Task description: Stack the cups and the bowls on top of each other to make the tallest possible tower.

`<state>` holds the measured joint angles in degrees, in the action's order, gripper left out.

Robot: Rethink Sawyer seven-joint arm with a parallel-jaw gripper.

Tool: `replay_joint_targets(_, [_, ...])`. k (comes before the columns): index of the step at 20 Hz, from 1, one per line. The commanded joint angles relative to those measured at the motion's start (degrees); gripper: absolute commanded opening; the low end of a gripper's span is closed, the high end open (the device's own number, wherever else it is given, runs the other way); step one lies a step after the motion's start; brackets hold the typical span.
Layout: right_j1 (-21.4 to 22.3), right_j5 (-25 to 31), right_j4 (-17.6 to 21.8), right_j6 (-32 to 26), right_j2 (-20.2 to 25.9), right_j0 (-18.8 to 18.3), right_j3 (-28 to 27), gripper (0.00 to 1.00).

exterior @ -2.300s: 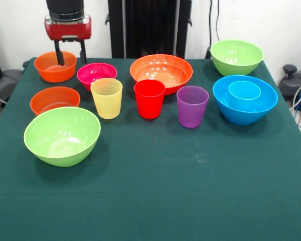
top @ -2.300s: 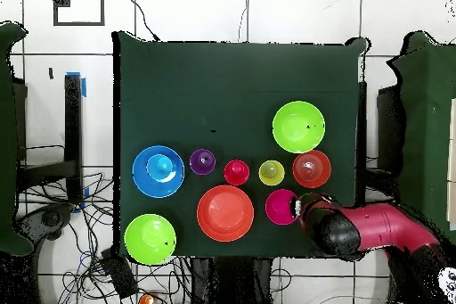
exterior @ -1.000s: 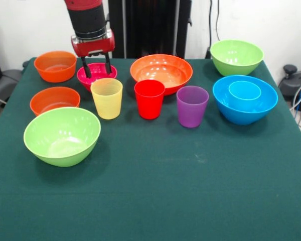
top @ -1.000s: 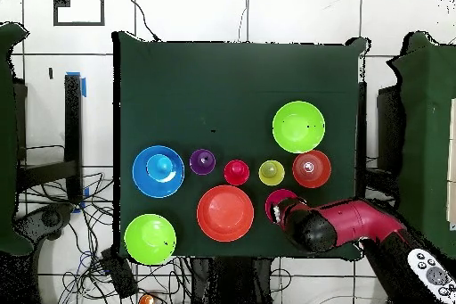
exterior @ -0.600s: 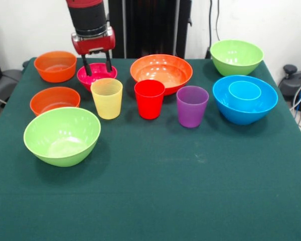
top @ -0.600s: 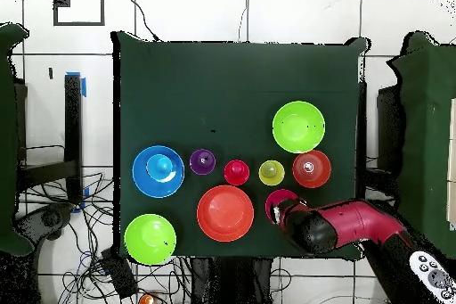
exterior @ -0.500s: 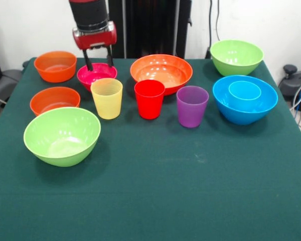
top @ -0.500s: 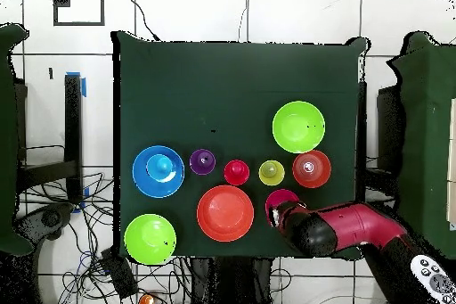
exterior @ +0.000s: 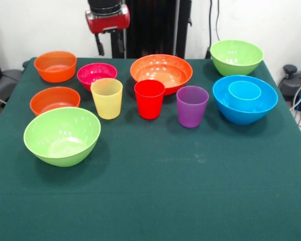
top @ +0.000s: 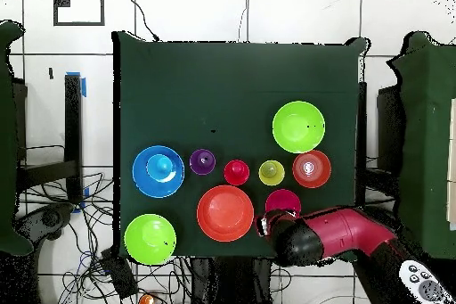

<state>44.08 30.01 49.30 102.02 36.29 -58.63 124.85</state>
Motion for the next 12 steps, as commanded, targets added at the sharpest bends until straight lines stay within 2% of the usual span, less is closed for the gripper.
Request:
replay_joint_targets(1, [-3.29, -2.33, 0.04, 5.09, -3.30, 4.54, 4.20, 1.00])
replay_joint_targets(4, [-4.21, -4.17, 3.24, 8.04, -6.72, 7.89, 3.79, 1.00])
replay_joint_targets(6, [-5.18, -5.67, 8.20, 9.93, -10.47, 10.72, 2.08, 1.00])
replay_joint_targets(10, [-5.81, -8.93, 13.45, 11.05, -15.31, 13.66, -0.74, 1.00])
replay_joint_targets(12, [-7.76, -10.72, 15.79, 11.75, -17.77, 15.02, -2.85, 1.00])
